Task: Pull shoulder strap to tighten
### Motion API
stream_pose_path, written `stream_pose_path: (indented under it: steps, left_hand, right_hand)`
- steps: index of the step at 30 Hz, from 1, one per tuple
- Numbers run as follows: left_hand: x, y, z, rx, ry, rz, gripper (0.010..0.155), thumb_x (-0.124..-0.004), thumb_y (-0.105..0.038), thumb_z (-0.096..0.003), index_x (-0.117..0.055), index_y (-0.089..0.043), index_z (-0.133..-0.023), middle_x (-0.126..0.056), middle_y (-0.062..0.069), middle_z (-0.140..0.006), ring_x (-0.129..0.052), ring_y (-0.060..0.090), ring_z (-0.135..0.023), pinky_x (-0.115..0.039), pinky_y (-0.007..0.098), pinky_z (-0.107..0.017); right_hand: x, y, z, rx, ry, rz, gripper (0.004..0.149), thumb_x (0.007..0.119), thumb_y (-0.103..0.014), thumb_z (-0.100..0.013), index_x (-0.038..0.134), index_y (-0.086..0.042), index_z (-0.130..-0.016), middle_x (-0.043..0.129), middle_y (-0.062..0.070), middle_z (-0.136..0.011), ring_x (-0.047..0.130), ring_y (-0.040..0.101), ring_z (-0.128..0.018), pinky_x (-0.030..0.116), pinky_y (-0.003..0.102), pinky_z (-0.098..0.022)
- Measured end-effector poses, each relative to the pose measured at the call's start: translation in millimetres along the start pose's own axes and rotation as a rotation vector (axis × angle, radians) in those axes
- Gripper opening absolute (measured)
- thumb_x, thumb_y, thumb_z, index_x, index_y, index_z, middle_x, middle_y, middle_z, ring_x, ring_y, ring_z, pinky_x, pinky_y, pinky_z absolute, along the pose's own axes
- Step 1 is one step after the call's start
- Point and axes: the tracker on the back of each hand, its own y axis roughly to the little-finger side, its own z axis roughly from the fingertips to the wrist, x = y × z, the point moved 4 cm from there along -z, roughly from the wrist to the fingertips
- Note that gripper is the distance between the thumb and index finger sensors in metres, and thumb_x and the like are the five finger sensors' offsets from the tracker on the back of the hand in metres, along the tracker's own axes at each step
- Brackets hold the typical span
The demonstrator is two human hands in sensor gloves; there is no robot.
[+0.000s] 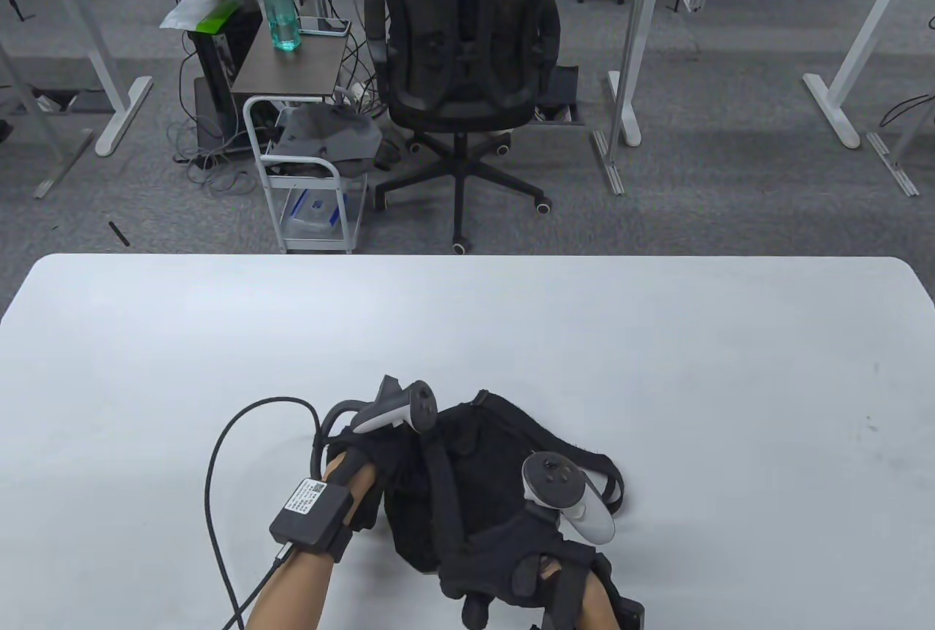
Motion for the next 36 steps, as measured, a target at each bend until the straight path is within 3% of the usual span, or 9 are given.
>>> stream_pose_path:
  steps: [7,14,18,22,26,28,31,36]
  left_hand:
    - [4.3,3.8,-15.1,0.023,0.009,-0.006,0.112,-0.087,-0.067,-0.0159,-0.034,-0.019,-0.102,-0.076,-0.019,-0.071,-0.093,0.014,-0.061,-0.079,0.032,-0.046]
    - [4.5,3.7,-22.7,0.023,-0.009,-0.022,0.111,-0.086,-0.066,-0.0169,-0.033,-0.018,-0.102,-0.075,-0.018,-0.073,-0.092,0.014,-0.062,-0.079,0.032,-0.047]
    - [2.5,4.3,-23.3,0.019,-0.027,-0.022,0.11,-0.085,-0.066,-0.0179,-0.033,-0.017,-0.102,-0.075,-0.018,-0.074,-0.092,0.014,-0.062,-0.079,0.032,-0.046]
    - [0.3,2.6,-23.4,0.026,-0.052,-0.036,0.11,-0.084,-0.065,-0.0187,-0.032,-0.016,-0.102,-0.075,-0.018,-0.076,-0.092,0.014,-0.063,-0.079,0.031,-0.046]
    - [0.5,-0.5,-18.5,0.033,-0.094,-0.066,0.108,-0.082,-0.065,-0.0193,-0.033,-0.015,-0.102,-0.076,-0.017,-0.077,-0.092,0.014,-0.063,-0.079,0.032,-0.045]
    - [2.3,-3.5,-14.8,0.034,-0.149,-0.108,0.107,-0.081,-0.065,-0.0188,-0.036,-0.014,-0.102,-0.078,-0.016,-0.077,-0.093,0.015,-0.062,-0.08,0.032,-0.044]
    - [5.7,-10.5,-2.8,0.028,-0.252,-0.187,0.105,-0.08,-0.065,-0.0188,-0.04,-0.013,-0.101,-0.082,-0.014,-0.077,-0.096,0.015,-0.06,-0.081,0.032,-0.043]
    - [8.1,-13.8,15.0,0.022,-0.396,-0.243,0.096,-0.078,-0.066,-0.0237,-0.049,-0.017,-0.101,-0.088,-0.012,-0.079,-0.099,0.013,-0.058,-0.084,0.031,-0.041]
  right_hand:
    - [12.8,28.9,-19.5,0.343,0.074,0.363,0.065,0.079,-0.035,-0.048,0.087,0.027,-0.066,0.079,0.047,-0.08,0.102,0.05,-0.052,0.065,0.055,-0.058]
    - [18.3,31.4,-27.5,0.397,0.1,0.502,0.07,0.079,-0.037,-0.047,0.084,0.027,-0.076,0.067,0.044,-0.09,0.089,0.056,-0.067,0.052,0.061,-0.062]
    - [13.0,25.6,-23.5,0.366,0.118,0.44,0.078,0.08,-0.041,-0.048,0.068,0.026,-0.087,0.051,0.043,-0.097,0.076,0.058,-0.076,0.043,0.067,-0.062]
    - [-13.7,8.6,-3.9,0.234,0.292,0.312,0.092,0.083,-0.051,-0.044,0.063,0.024,-0.092,0.045,0.041,-0.1,0.069,0.06,-0.082,0.042,0.07,-0.062]
    - [-27.4,-1.8,11.6,0.139,0.306,0.241,0.109,0.085,-0.058,-0.04,0.046,0.025,-0.099,0.022,0.037,-0.106,0.031,0.068,-0.09,0.022,0.075,-0.06]
    - [-36.6,-8.2,18.1,0.089,0.363,0.234,0.11,0.085,-0.057,-0.04,0.042,0.023,-0.101,0.017,0.036,-0.106,0.019,0.07,-0.09,0.015,0.076,-0.058]
    - [-50.7,-15.1,25.3,0.038,0.477,0.241,0.107,0.084,-0.057,-0.042,0.041,0.02,-0.103,0.016,0.036,-0.106,0.015,0.071,-0.089,0.011,0.075,-0.055]
    - [-79.2,-28.1,44.7,-0.016,0.759,0.356,0.095,0.079,-0.051,-0.046,0.046,0.019,-0.102,0.024,0.037,-0.106,0.017,0.07,-0.088,0.011,0.072,-0.055]
